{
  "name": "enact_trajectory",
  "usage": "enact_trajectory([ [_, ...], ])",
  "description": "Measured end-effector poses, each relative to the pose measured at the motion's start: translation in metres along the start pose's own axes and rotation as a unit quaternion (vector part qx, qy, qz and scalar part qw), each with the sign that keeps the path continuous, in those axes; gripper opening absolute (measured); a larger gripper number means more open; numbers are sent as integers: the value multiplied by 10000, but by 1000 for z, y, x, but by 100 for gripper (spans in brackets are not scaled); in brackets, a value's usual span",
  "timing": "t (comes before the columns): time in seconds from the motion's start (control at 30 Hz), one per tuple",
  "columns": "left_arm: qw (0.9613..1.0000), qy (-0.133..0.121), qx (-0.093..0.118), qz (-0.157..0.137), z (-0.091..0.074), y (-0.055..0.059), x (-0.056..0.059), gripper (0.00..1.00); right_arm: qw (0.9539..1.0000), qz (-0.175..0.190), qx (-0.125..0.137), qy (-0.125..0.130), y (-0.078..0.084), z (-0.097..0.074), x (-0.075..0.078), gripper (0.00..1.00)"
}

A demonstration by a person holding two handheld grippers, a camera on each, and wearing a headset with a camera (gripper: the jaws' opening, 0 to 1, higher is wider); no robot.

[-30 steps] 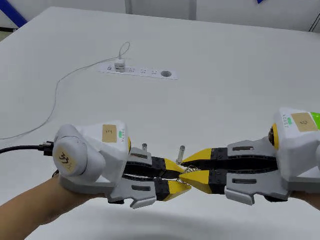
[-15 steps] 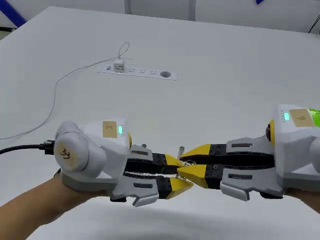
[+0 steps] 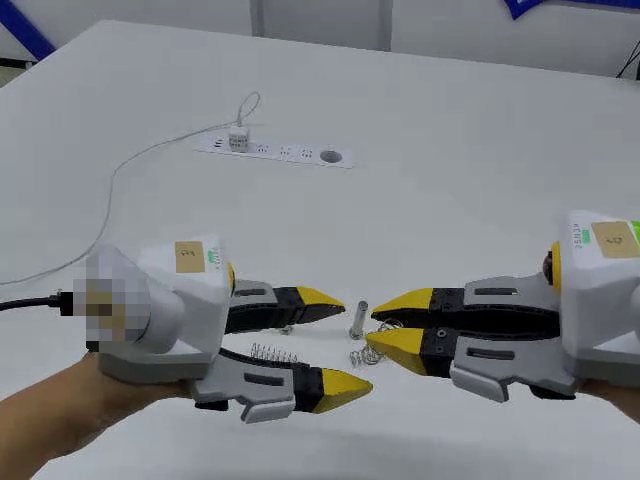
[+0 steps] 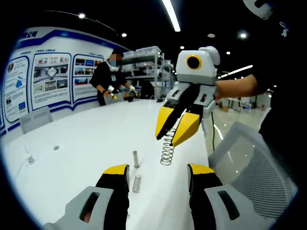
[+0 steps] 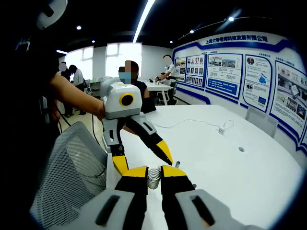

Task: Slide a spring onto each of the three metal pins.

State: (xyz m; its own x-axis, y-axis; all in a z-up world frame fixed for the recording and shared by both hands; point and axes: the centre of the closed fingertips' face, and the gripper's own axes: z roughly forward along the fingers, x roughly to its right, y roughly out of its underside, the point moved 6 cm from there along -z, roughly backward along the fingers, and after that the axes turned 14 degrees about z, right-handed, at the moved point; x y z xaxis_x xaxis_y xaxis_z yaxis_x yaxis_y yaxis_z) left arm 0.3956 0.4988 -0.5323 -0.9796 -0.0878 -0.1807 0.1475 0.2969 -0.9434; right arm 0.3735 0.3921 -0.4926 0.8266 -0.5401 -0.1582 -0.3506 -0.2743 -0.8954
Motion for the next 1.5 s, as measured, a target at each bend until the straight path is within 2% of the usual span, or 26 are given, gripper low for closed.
enact_trajectory([
  [0.13, 9999, -86, 0, -102, -4, 2, -3, 56, 9999, 16, -17, 118, 2, -3, 6, 10],
  [0.27, 9997, -232, -89, -53, -8, 5, -7, 64, 9996, 46, -17, 272, 3, -6, 14, 10],
  [0.47, 9990, -424, -108, -126, -15, 7, -14, 72, 9989, 87, -6, 452, 4, -11, 23, 10],
  [0.7, 9974, -677, -231, -99, -23, 9, -22, 83, 9966, 190, -27, 796, 7, -20, 39, 10],
  [0.87, 9968, -739, -275, -90, -26, 10, -25, 86, 9945, 295, 3, 1004, 8, -28, 54, 10],
  [1.07, 9963, -778, -333, -120, -28, 13, -26, 90, 9917, 372, 8, 1234, 10, -33, 66, 10],
  [1.23, 9958, -816, -347, -226, -30, 15, -28, 96, 9870, 497, 78, 1527, 13, -35, 78, 10],
  [1.33, 9950, -891, -390, -216, -32, 16, -31, 98, 9839, 494, 0, 1720, 17, -34, 86, 10],
  [1.5, 9942, -963, -407, -247, -35, 18, -33, 100, 9802, 594, 9, 1887, 21, -32, 97, 10],
])
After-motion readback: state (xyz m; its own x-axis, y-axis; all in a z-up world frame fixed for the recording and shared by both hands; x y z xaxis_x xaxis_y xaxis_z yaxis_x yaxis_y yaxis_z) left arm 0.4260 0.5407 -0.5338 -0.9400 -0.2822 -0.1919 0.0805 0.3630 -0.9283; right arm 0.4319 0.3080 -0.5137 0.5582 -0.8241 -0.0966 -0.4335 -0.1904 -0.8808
